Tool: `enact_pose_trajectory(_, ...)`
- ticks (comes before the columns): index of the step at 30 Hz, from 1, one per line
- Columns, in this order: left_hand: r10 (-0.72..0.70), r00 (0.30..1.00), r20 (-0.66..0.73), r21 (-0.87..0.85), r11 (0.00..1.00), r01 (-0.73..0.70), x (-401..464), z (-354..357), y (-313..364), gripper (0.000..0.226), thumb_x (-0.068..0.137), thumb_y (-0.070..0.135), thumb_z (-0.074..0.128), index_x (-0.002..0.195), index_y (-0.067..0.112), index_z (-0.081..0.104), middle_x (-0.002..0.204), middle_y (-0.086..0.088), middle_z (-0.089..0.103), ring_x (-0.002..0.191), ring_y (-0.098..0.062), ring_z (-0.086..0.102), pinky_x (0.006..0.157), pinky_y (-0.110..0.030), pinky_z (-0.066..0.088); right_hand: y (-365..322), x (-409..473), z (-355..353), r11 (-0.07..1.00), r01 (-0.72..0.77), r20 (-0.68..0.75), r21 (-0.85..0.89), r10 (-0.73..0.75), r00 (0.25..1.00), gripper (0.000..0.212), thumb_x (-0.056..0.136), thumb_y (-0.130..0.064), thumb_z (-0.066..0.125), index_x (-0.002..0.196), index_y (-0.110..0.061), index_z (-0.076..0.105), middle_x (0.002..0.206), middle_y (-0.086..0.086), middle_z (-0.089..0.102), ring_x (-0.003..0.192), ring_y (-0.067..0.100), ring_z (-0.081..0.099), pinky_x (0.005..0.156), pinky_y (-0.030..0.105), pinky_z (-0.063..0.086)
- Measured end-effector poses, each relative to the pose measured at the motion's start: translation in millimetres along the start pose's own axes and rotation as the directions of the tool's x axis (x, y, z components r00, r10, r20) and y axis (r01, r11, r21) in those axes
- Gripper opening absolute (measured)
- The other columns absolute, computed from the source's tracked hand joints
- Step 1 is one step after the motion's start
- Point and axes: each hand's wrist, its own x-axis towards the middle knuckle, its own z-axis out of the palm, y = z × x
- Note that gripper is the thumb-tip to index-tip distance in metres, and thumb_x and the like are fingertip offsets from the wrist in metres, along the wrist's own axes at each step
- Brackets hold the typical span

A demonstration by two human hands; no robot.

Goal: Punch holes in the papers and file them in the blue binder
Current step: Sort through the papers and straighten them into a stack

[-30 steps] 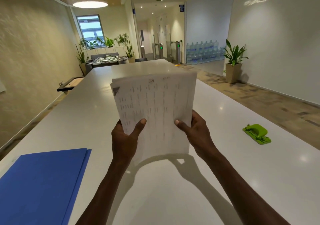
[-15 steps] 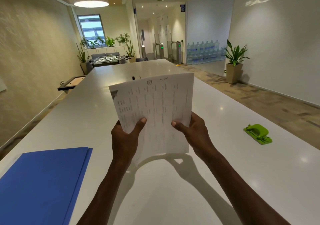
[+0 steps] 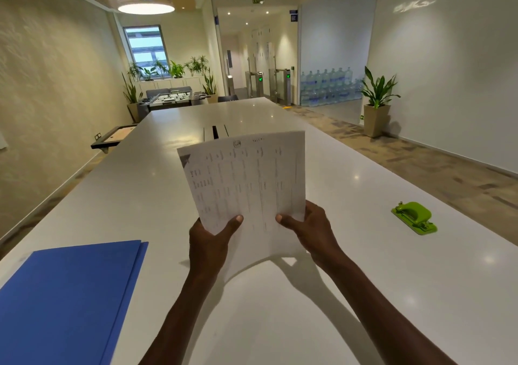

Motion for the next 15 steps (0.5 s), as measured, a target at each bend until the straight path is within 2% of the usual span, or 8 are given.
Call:
enact_pose_trajectory(2,-0.026,0.999,0.022,0.022,0.999,0.026,-6,3,-12,0.053,0.073,0.025,0.082,0.119,0.012,0.060,0.096,0.010,0.065,0.096,-0.020,0.065,0.069,-0.023,0.053,19,-5,2,0.998,-0.044,-0.002,-0.037,0.044,0.999,0.034,0.075,-0.020,0.078,0.106,-0.027,0.065,0.103,-0.009,0.071,0.096,0.012,0.068,0.080,0.032,0.058)
enact_pose_trajectory(4,-0.021,0.999,0.029,0.043,0.999,0.020,-11,5,-17,0.051,0.075,0.022,0.081,0.120,0.010,0.060,0.094,0.014,0.064,0.095,-0.020,0.065,0.067,-0.019,0.051,32,-10,4,0.997,-0.069,0.008,-0.043,0.069,0.998,0.032,0.075,-0.020,0.078,0.102,-0.031,0.064,0.103,-0.009,0.072,0.098,0.015,0.068,0.079,0.030,0.058)
enact_pose_trajectory(6,0.004,0.999,0.035,0.086,0.996,-0.007,-9,4,-13,0.049,0.077,0.020,0.079,0.120,0.009,0.060,0.092,0.015,0.062,0.089,-0.017,0.063,0.064,-0.016,0.048,31,-9,3,0.997,-0.065,-0.008,-0.045,0.065,0.998,0.036,0.075,-0.020,0.078,0.106,-0.027,0.064,0.105,-0.008,0.070,0.099,0.015,0.067,0.078,0.028,0.057)
enact_pose_trajectory(8,0.044,0.998,0.050,0.148,0.988,-0.051,-2,1,-5,0.049,0.078,0.020,0.078,0.121,0.008,0.059,0.095,0.009,0.063,0.086,-0.015,0.061,0.065,-0.018,0.049,20,-2,-1,0.995,-0.042,-0.066,-0.089,0.036,0.997,0.049,0.072,-0.020,0.080,0.115,-0.020,0.058,0.111,-0.003,0.068,0.099,0.014,0.065,0.078,0.026,0.055)
enact_pose_trajectory(11,0.132,0.988,0.079,0.276,0.950,-0.149,13,-7,6,0.052,0.079,0.021,0.077,0.124,0.005,0.058,0.104,0.002,0.062,0.091,-0.019,0.058,0.073,-0.029,0.050,-9,13,-9,0.982,0.060,-0.192,-0.180,-0.095,0.977,0.079,0.065,-0.022,0.086,0.129,-0.021,0.039,0.123,0.001,0.056,0.103,0.016,0.058,0.081,0.027,0.050)
enact_pose_trajectory(13,0.191,0.976,0.107,0.356,0.909,-0.217,21,-13,15,0.053,0.080,0.025,0.076,0.125,0.005,0.058,0.104,0.000,0.062,0.091,-0.021,0.058,0.073,-0.031,0.050,-31,21,-18,0.932,0.163,-0.260,-0.324,-0.253,0.932,0.099,0.062,-0.028,0.087,0.139,-0.023,0.026,0.137,0.004,0.042,0.118,0.020,0.047,0.094,0.032,0.044)
enact_pose_trajectory(15,0.256,0.954,0.156,0.418,0.858,-0.299,27,-18,23,0.050,0.080,0.027,0.075,0.123,0.005,0.059,0.100,0.001,0.061,0.089,-0.022,0.058,0.072,-0.031,0.048,-54,26,-28,0.831,0.249,-0.267,-0.498,-0.420,0.867,0.109,0.062,-0.033,0.087,0.145,-0.020,0.018,0.147,0.006,0.029,0.131,0.022,0.033,0.107,0.036,0.032)
